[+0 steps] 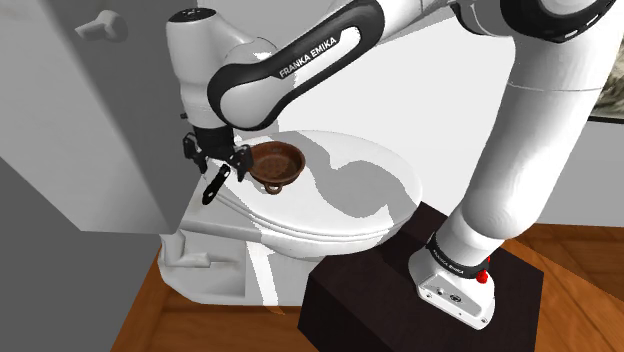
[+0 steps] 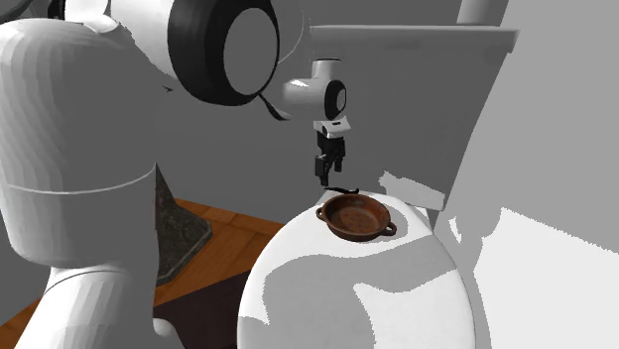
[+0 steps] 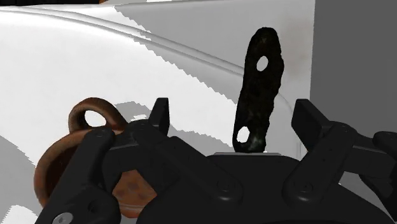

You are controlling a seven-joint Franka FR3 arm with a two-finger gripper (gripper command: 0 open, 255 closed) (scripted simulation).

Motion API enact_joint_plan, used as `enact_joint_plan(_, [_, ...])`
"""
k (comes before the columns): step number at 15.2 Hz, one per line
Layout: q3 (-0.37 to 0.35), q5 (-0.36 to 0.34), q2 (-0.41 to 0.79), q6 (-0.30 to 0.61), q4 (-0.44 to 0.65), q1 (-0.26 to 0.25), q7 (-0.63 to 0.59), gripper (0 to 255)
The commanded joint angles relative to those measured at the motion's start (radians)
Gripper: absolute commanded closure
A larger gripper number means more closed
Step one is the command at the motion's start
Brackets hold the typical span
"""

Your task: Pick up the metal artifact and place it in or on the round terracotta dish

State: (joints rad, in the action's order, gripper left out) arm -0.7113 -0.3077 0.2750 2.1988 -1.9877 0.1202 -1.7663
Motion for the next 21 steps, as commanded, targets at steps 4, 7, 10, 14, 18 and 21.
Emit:
enact_joint_plan(4, [0.058, -0.100, 0.142, -0.012, 0.124, -0.070, -0.131, 0])
enact_joint_plan(7, [0.064, -0.125, 0.168, 0.015, 0.116, -0.071, -0.146, 0])
enact_joint_plan(10, [0.074, -0.155, 0.200, 0.047, 0.108, -0.075, -0.164, 0])
enact_joint_plan(14, [0.067, -0.160, 0.202, 0.045, 0.108, -0.070, -0.167, 0])
enact_joint_plan(18, [0.057, -0.167, 0.205, 0.043, 0.109, -0.060, -0.171, 0])
enact_joint_plan(21, [0.053, -0.161, 0.192, 0.050, 0.092, -0.052, -0.168, 255])
